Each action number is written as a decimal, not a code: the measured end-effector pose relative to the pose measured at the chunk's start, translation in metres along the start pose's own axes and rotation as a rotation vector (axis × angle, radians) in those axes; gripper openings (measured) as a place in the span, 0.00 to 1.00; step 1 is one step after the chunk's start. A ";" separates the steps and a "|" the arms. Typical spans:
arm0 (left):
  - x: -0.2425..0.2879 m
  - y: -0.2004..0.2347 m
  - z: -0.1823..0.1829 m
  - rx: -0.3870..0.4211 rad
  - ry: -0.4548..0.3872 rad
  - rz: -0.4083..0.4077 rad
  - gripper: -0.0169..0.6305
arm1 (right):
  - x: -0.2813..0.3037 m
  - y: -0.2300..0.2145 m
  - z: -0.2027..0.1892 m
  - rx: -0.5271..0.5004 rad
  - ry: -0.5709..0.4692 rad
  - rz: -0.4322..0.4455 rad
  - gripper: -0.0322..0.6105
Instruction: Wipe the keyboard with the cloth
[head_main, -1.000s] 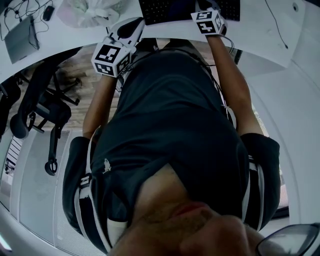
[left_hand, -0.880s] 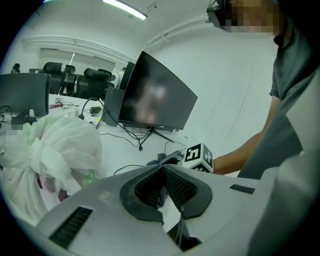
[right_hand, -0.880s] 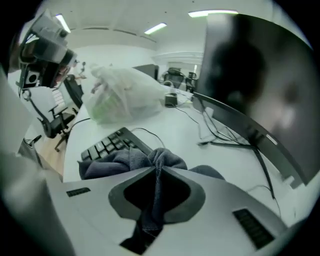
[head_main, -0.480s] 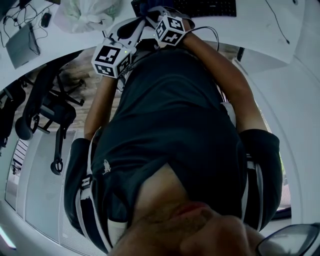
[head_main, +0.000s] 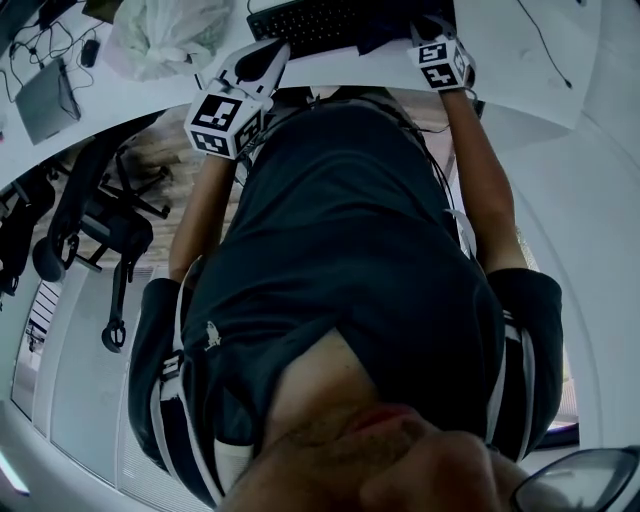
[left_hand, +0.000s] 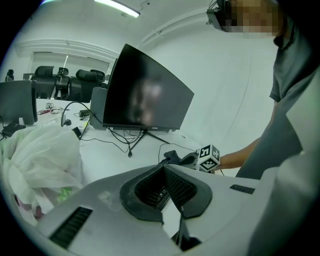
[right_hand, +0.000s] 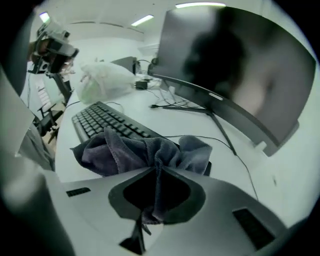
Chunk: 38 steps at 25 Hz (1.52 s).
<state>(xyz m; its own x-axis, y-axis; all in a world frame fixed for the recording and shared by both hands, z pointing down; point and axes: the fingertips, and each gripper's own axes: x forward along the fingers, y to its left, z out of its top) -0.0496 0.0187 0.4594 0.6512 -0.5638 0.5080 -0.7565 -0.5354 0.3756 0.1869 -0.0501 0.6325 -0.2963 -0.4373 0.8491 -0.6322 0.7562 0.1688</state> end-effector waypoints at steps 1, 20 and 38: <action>0.003 -0.004 0.002 0.003 0.001 -0.001 0.03 | -0.003 -0.020 -0.008 0.030 0.013 -0.043 0.10; 0.038 -0.041 0.022 0.017 0.004 0.029 0.04 | -0.014 -0.066 -0.031 0.060 0.035 -0.127 0.10; 0.031 -0.063 0.012 0.028 0.003 0.044 0.03 | -0.009 -0.023 -0.030 -0.019 -0.041 -0.007 0.10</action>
<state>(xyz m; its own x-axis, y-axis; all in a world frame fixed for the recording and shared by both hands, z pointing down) 0.0190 0.0276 0.4417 0.6175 -0.5850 0.5259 -0.7821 -0.5277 0.3314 0.2252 -0.0493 0.6362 -0.3208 -0.4618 0.8269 -0.6207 0.7620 0.1848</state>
